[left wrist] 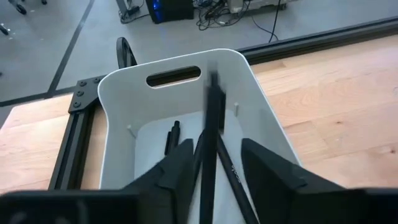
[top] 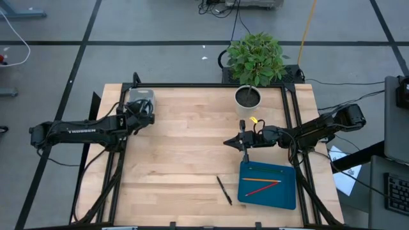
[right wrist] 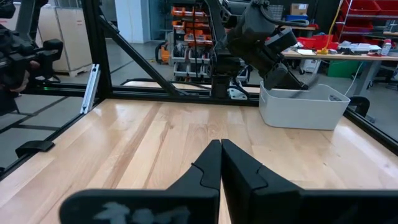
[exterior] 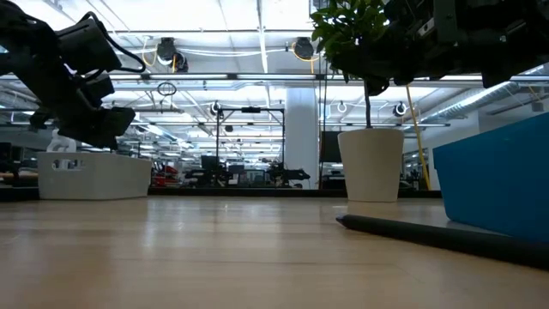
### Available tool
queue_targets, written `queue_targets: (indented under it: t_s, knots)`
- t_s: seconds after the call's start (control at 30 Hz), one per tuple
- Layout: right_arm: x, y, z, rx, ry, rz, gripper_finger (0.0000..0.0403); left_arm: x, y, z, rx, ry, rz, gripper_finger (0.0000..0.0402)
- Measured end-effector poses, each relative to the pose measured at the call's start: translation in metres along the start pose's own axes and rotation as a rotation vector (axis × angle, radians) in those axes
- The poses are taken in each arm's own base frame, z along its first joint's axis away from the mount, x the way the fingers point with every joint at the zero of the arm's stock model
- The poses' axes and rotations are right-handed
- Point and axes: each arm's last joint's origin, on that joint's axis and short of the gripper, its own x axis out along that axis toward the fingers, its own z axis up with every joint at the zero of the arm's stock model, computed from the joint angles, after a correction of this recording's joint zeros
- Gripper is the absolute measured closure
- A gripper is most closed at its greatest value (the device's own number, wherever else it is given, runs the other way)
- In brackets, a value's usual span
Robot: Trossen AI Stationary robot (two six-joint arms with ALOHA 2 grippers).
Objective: Sort pens & pencils
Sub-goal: Put the black pen into the white bin
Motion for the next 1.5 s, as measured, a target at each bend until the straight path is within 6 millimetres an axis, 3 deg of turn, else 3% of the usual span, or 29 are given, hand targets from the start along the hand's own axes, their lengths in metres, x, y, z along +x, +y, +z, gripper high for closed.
queue_targets:
  t_s: [0.37, 0.57, 0.8, 1.03, 1.23, 1.43, 1.5]
  knots:
    - [0.0, 0.0, 0.0, 0.0, 0.0, 0.0, 0.0403, -0.001, 0.0, 0.002, 0.006, -0.001, -0.003, 0.0189]
    - [0.0, 0.0, 0.0, 0.0, 0.0, 0.0, 0.0403, -0.018, -0.019, 0.027, 0.017, -0.044, -0.214, 0.0189]
    - [0.0, 0.0, 0.0, 0.0, 0.0, 0.0, 0.0403, -0.058, -0.052, 0.05, 0.069, -0.275, -0.69, 0.0213]
    - [0.0, 0.0, 0.0, 0.0, -0.001, 0.0, 0.0403, -0.099, -0.068, 0.052, 0.219, -0.458, -1.15, 0.0239]
    - [0.0, 0.0, 0.001, -0.001, -0.011, 0.0, 0.0403, -0.11, -0.088, 0.039, 0.345, -0.536, -1.244, 0.0289]
    - [0.0, 0.0, 0.003, -0.002, -0.027, 0.0, 0.0403, -0.098, -0.117, 0.024, 0.389, -0.554, -1.215, 0.0388]
    - [0.0, 0.0, 0.003, -0.002, -0.026, 0.0, 0.0403, -0.093, -0.124, 0.021, 0.382, -0.555, -1.202, 0.0393]
